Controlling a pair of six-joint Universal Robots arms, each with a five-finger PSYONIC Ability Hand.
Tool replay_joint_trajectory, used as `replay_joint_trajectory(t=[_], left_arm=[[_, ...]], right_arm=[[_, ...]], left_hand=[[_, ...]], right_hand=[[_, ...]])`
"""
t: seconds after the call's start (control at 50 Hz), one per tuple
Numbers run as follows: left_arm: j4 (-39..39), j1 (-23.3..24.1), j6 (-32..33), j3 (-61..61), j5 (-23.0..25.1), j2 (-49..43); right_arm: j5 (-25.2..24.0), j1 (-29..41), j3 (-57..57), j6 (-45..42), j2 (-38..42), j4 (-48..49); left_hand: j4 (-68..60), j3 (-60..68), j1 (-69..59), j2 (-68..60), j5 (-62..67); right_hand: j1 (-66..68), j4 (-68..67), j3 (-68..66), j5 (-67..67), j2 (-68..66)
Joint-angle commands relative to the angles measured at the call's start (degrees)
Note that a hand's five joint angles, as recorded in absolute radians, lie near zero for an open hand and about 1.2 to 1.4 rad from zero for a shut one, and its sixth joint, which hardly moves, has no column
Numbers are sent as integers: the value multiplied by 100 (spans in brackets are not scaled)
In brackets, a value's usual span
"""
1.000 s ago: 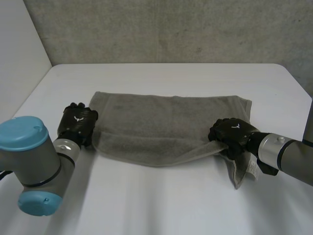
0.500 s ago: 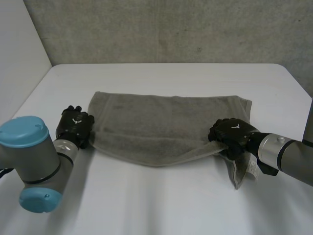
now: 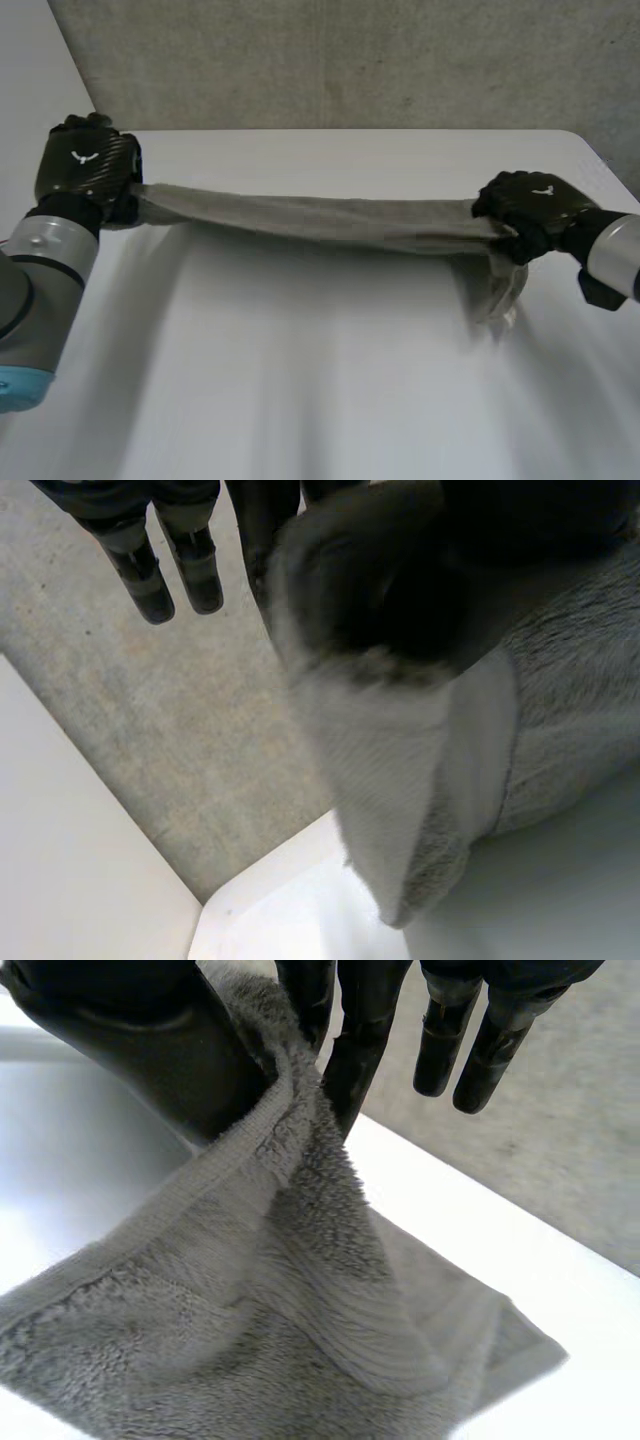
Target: Fold the towel.
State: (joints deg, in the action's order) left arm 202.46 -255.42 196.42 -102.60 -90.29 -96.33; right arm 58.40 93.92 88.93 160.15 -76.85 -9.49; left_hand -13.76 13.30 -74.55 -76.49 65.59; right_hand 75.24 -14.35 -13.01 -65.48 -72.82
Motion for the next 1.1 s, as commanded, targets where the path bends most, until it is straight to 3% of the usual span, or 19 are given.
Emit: replay_joint_trajectory(t=[0.02, 0.08, 0.1, 0.12, 0.28, 0.4, 0.66, 0.7, 0.74, 0.8, 0.84, 0.94, 1.1], left_arm=[[-251, -421, -78, -312, 450, -209], [-251, -438, -78, -374, 477, -316], [-260, -438, -87, -418, 486, -420], [-260, -438, -87, -418, 486, -421], [-242, -438, -78, -700, 521, -659], [-242, -447, -78, -708, 512, -685], [-260, -553, -78, -717, 512, -685], [-260, -588, -69, -734, 512, -685], [-268, -579, -60, -752, 512, -676], [-312, -570, -60, -752, 512, -588], [-392, -553, -69, -752, 512, -474], [-917, -570, -78, -744, 661, 525], [-1086, -912, -69, -621, 952, 1257]], right_arm=[[40, -190, 213, -195, 82, 35], [66, -163, 274, -492, 275, 43], [75, -155, 300, -624, 363, 61], [75, -155, 301, -626, 364, 61], [926, -146, 529, -916, 864, 350], [1121, -155, 617, -916, 847, 421], [1086, -251, 889, -916, 680, 439], [1025, -286, 942, -933, 636, 439], [990, -313, 942, -977, 627, 387], [840, -357, 872, -1136, 399, 254], [578, -400, 767, -1171, -221, 10], [59, -629, 434, -1118, -1067, -421], [-320, -708, -235, -1206, -1281, -896]], left_hand=[[376, -330, -545, -351, 441], [376, -330, -545, -351, 441], [376, -330, -545, -351, 441], [376, -330, -545, -351, 441], [376, -330, -545, -351, 441], [376, -330, -545, -351, 441], [376, -330, -545, -351, 441], [376, -330, -545, -351, 441], [376, -330, -545, -351, 441], [376, -330, -545, -351, 441], [376, -330, -545, -351, 441], [376, -330, -545, -351, 441], [376, -330, -545, -351, 441]], right_hand=[[476, 435, 301, -452, -718], [476, 435, 301, -452, -718], [-400, 435, 301, 425, 159], [-409, 435, 301, 434, 168], [-2761, 435, 301, 2785, 2519], [-3689, 435, 301, 3714, 3448], [-3084, 435, 301, 3108, 2842], [-223, 435, 301, 247, -18], [470, 435, 301, -445, -711], [476, 435, 301, -452, -718], [476, 435, 301, -452, -718], [476, 435, 301, -452, -718], [476, 435, 301, -452, -718]])
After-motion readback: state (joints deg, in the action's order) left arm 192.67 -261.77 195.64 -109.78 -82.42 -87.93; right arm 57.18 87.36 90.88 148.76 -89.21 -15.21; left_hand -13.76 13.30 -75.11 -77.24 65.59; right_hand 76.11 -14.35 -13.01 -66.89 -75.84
